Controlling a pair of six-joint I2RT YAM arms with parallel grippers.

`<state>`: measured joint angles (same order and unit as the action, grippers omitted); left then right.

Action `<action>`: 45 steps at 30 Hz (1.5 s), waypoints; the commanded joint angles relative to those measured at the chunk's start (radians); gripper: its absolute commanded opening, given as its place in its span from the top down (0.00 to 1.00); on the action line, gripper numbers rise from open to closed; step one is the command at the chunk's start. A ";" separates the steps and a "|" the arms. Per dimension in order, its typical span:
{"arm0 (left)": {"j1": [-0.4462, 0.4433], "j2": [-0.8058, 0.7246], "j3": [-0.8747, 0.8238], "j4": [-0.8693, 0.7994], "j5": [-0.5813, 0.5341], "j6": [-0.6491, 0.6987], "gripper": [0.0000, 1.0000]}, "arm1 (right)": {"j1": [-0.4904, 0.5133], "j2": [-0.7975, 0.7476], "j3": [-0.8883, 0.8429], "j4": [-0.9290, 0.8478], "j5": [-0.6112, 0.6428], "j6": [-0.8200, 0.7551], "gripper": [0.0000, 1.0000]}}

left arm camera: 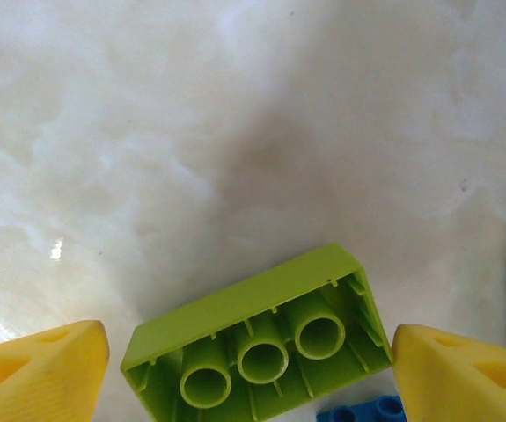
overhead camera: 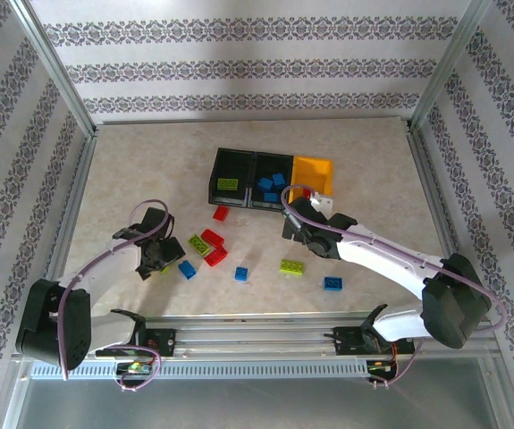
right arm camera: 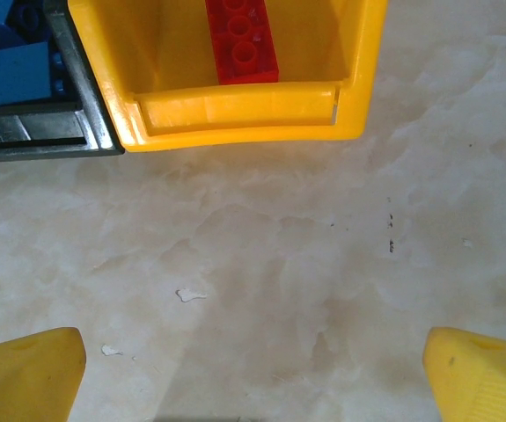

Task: Sort the legos into containers by color
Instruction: Move the lego to the bottom-left of the table.

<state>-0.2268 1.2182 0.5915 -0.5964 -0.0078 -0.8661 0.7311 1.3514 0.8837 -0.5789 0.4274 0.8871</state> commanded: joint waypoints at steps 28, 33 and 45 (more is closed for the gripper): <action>0.008 0.111 0.040 0.044 0.012 0.016 0.21 | -0.016 0.029 -0.017 0.019 -0.041 -0.001 0.02; 0.008 0.129 0.062 0.068 0.002 0.046 0.22 | -0.015 0.037 -0.012 0.022 -0.049 -0.008 0.02; 0.008 0.136 0.102 0.063 -0.006 0.084 0.27 | -0.016 0.042 -0.012 0.026 -0.058 -0.005 0.02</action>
<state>-0.2268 1.3575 0.6743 -0.5812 -0.0074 -0.8108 0.7219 1.3849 0.8757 -0.5606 0.3752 0.8848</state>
